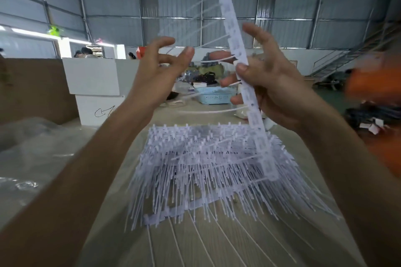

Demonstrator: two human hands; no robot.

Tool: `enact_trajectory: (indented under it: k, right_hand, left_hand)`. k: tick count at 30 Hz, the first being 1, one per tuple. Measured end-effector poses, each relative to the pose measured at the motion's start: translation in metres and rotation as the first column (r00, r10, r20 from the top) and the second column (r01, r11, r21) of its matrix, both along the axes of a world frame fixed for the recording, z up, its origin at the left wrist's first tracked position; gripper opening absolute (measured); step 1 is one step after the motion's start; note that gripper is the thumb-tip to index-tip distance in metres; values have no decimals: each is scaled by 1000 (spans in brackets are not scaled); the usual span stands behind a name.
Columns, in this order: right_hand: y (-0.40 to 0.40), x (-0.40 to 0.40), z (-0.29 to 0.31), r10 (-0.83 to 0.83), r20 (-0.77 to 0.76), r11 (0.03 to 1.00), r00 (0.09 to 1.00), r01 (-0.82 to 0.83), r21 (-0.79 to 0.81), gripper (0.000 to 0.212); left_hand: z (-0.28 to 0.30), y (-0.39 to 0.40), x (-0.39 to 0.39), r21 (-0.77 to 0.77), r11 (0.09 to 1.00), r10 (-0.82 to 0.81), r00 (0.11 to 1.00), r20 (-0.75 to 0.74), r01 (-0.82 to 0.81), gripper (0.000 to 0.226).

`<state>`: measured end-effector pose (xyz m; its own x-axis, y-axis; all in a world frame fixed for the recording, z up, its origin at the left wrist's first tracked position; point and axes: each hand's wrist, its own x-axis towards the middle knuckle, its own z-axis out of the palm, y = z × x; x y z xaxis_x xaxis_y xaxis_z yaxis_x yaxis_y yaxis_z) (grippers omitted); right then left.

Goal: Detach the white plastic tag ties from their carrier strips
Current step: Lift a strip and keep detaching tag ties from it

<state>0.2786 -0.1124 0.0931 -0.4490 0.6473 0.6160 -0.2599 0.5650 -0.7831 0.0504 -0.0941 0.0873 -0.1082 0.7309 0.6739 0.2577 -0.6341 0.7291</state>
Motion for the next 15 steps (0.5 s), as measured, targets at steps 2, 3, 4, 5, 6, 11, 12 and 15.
enact_trajectory:
  k: [2, 3, 4, 5, 6, 11, 12, 15]
  right_hand:
    - [2, 2, -2, 135, 55, 991, 989, -134, -26, 65]
    - [2, 2, -3, 185, 94, 982, 978, -181, -43, 62]
    - [3, 2, -5, 198, 132, 980, 971, -193, -52, 56]
    - [5, 2, -7, 181, 153, 983, 972, -173, -60, 49]
    - [6, 1, -10, 146, 152, 988, 978, -135, -77, 43]
    - [17, 13, -10, 17, 169, 988, 986, 9, -152, 37]
    - [18, 17, -10, 0, 203, 989, 979, 30, -144, 37]
    - [21, 32, -9, -57, 341, 992, 938, 92, -89, 36]
  left_hand:
    - [-1, 0, 5, -54, 998, -13, 1000, -7, 13, 62]
    - [-1, -1, 6, -81, 996, -43, 999, 24, 45, 64]
    - [0, -2, 8, -108, 990, -84, 993, 77, 92, 64]
    - [1, -4, 8, -127, 981, -128, 981, 144, 147, 59]
    - [2, -6, 7, -129, 971, -170, 961, 216, 201, 51]
    - [4, -4, -13, 17, 953, -268, 820, 505, 301, 36]
    - [4, -3, -20, 40, 956, -262, 788, 558, 290, 37]
    - [3, 1, -49, 66, 951, -270, 709, 651, 302, 38]
